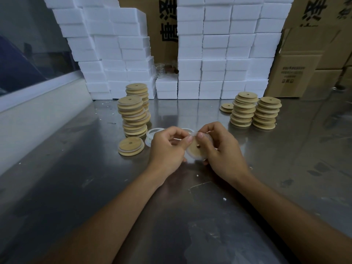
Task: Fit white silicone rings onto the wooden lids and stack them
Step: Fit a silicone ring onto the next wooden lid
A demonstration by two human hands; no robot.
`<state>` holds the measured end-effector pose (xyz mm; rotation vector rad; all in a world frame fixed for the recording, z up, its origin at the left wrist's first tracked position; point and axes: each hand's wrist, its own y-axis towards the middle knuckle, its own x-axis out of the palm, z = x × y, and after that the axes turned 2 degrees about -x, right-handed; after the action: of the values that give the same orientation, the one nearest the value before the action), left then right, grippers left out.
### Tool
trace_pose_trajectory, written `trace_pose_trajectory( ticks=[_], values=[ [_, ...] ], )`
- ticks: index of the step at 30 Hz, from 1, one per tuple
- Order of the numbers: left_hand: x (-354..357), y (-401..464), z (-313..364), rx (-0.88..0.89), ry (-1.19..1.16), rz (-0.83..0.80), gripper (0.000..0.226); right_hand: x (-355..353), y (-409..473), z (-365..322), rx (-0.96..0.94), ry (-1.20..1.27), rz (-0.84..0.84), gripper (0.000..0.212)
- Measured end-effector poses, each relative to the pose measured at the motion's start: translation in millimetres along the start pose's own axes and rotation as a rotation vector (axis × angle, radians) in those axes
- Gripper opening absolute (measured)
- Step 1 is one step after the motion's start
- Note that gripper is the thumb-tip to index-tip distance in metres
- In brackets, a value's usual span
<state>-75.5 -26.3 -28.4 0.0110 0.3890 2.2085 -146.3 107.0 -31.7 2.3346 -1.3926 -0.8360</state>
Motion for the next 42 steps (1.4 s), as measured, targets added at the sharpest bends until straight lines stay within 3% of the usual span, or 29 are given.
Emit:
trace_pose_trajectory(
  ticks=[9, 16, 25, 34, 42],
  values=[
    [-1.9, 3.3, -0.6, 0.156, 0.169, 0.083, 0.020, -4.0, 3.9, -0.3, 0.019, -0.052, 0.052, 0.010],
    [-9.5, 9.0, 0.4, 0.099, 0.165, 0.047, 0.022, -4.3, 4.8, -4.3, 0.082, -0.014, 0.045, 0.006],
    [-19.2, 10.5, 7.0, -0.007, 0.102, -0.049, 0.004, -8.2, 6.8, -8.0, 0.114, 0.052, -0.032, 0.004],
    [-16.8, 7.1, 5.0, 0.046, 0.104, 0.003, 0.020, -5.4, 4.2, -6.6, 0.121, 0.050, 0.013, 0.008],
    [-16.7, 8.8, 3.3, 0.057, 0.079, 0.014, 0.019, -7.1, 3.8, -6.4, 0.136, 0.096, 0.012, 0.010]
  ],
)
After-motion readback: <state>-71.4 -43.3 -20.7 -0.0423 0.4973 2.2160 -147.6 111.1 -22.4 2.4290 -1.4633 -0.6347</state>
